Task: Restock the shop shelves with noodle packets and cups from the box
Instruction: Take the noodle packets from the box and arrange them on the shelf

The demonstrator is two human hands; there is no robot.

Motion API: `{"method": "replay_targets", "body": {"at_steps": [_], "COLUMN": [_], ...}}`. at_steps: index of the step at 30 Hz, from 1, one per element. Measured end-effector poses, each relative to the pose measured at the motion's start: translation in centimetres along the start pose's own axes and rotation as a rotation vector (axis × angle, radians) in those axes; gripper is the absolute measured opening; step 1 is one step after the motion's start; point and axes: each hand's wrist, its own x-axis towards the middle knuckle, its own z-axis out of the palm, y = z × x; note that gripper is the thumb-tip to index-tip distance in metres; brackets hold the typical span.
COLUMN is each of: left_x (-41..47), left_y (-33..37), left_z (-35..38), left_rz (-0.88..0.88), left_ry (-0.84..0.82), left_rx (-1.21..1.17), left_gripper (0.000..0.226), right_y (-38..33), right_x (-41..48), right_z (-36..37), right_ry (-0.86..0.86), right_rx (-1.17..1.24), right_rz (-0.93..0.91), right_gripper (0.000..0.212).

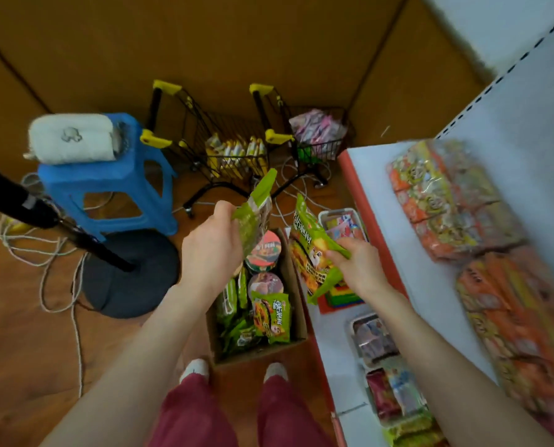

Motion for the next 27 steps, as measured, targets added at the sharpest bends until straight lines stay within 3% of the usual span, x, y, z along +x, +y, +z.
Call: {"method": "replay_targets", "body": {"at_steps": [10, 22, 26, 27], "left_x": [5.8, 10.8, 11.9, 12.2], "left_y": [3.9, 14.3, 18.1, 19.1], "left_z": [-13.6, -21.7, -23.3, -23.5], "left_rz": [0.406, 0.532, 0.577, 0.585], "left_ry": [0.144, 0.231, 0.286, 0.298], "left_rx": [-0.156, -0.538, -0.65, -0.665], "left_gripper": [0.015, 0.017, 0.016, 0.016], "right_y": [-10.9, -16.6, -17.5, -17.8], "right_x": [-5.1, -10.7, -11.1, -11.1], "right_z": [-10.1, -25.5, -31.7, -33.4], "right_ry": [0.302, 0.722, 0.859, 0.893], "right_rx": [-0.116, -0.129, 0.036, 0.073], "right_rz": [-0.004, -0.025, -0.055, -0.066], "right_gripper": [0.022, 0.014, 0.003, 0.009]}}
